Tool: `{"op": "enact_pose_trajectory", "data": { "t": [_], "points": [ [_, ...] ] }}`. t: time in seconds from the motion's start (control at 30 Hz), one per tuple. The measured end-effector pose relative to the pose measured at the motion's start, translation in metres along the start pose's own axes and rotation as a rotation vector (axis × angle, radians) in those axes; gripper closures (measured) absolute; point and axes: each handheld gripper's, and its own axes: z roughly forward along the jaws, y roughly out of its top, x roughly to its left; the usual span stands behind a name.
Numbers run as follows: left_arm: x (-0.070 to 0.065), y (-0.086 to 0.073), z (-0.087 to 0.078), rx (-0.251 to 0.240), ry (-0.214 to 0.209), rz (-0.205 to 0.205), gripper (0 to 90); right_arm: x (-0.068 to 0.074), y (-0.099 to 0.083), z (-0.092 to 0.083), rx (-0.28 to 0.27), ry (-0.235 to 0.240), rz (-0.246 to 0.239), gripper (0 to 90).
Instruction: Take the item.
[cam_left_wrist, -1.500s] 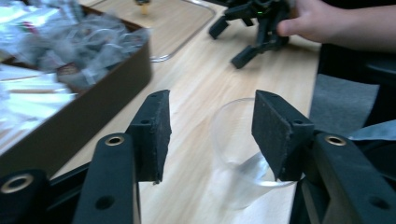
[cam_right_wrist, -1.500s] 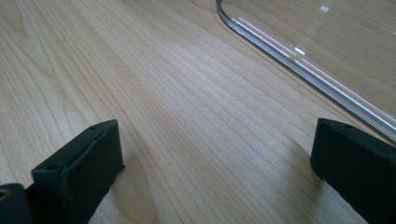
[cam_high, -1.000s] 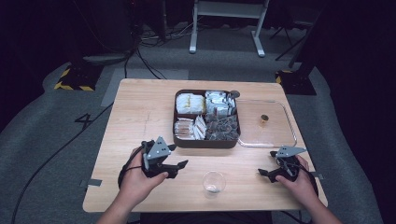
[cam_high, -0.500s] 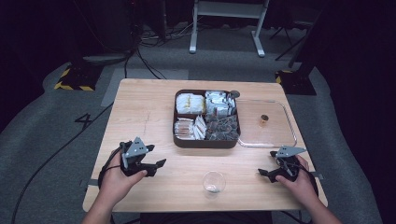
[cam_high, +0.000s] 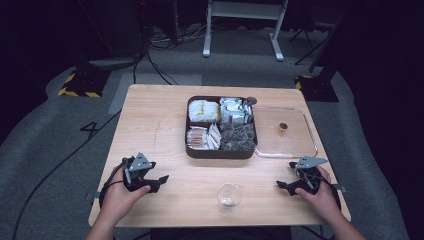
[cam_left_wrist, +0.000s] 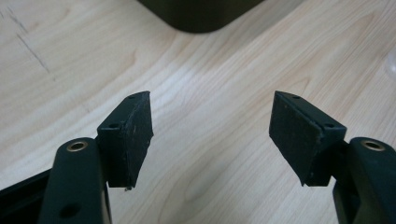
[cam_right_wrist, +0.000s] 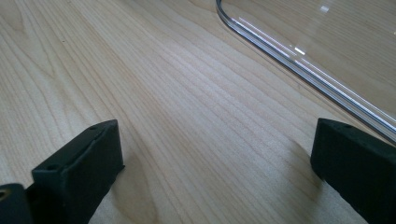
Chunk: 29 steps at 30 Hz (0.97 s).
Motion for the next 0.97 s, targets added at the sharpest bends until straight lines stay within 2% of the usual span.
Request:
{"op": "enact_pose_trajectory", "data": {
  "t": [0.07,0.33,0.5,0.57,0.7,0.77,0.97],
  "points": [
    [0.002,-0.006,0.002,0.019,-0.001,-0.014,30.9,0.0,0.0,0.0,0.0,0.0,0.0,2.3],
    [0.006,-0.02,0.009,0.077,0.02,-0.028,29.0,0.0,0.0,0.0,0.0,0.0,0.0,2.3],
    [0.01,-0.028,0.016,0.147,0.067,0.002,24.9,0.0,0.0,0.0,0.0,0.0,0.0,2.3],
    [0.012,-0.031,0.018,0.126,0.07,-0.006,17.5,0.0,0.0,0.0,0.0,0.0,0.0,2.3],
    [0.014,-0.034,0.023,0.071,0.082,-0.017,12.7,0.0,0.0,0.0,0.0,0.0,0.0,2.3],
    [0.013,-0.035,0.025,0.067,0.095,-0.026,7.6,0.0,0.0,0.0,0.0,0.0,0.0,2.3],
    [0.011,-0.035,0.025,0.067,0.114,-0.046,6.6,0.0,0.0,0.0,0.0,0.0,-0.001,2.3]
  ]
}}
